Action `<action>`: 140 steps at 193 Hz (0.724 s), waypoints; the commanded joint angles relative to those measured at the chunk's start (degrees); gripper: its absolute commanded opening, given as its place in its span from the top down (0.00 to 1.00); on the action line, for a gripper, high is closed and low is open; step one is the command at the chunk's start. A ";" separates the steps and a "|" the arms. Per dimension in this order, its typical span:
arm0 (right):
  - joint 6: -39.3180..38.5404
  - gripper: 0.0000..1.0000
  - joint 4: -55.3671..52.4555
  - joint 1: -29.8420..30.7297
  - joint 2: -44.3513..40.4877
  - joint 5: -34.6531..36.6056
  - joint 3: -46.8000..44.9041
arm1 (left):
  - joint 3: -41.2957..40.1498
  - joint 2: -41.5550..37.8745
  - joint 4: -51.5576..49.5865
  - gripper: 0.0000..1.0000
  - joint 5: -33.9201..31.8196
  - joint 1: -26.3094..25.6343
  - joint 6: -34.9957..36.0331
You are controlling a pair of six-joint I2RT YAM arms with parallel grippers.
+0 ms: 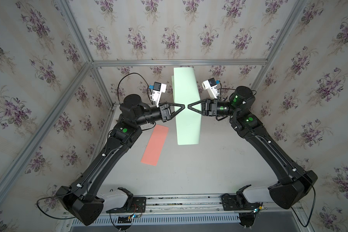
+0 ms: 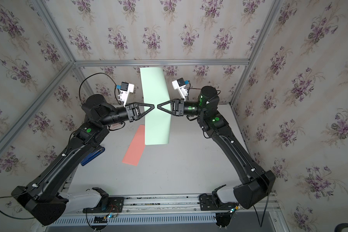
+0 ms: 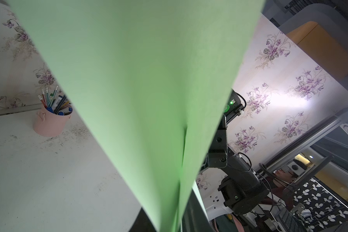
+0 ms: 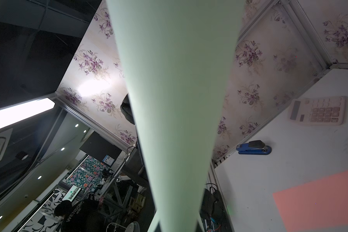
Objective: Fold the rectangular paper in half along the long edge
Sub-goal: Fold the paper.
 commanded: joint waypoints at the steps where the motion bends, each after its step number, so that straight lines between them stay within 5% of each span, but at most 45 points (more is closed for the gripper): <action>1: 0.19 0.93 1.73 0.09 0.17 0.82 -0.15 | 0.55 -0.02 1.74 0.79 0.83 -0.10 0.21; 101: -5.52 0.93 -6.15 0.35 -0.09 4.01 2.14 | 0.35 0.02 1.25 0.79 1.02 -0.45 0.57; 140: -6.92 0.92 -8.06 0.51 -0.09 4.78 2.46 | 0.38 0.11 1.17 0.90 1.10 -0.46 0.77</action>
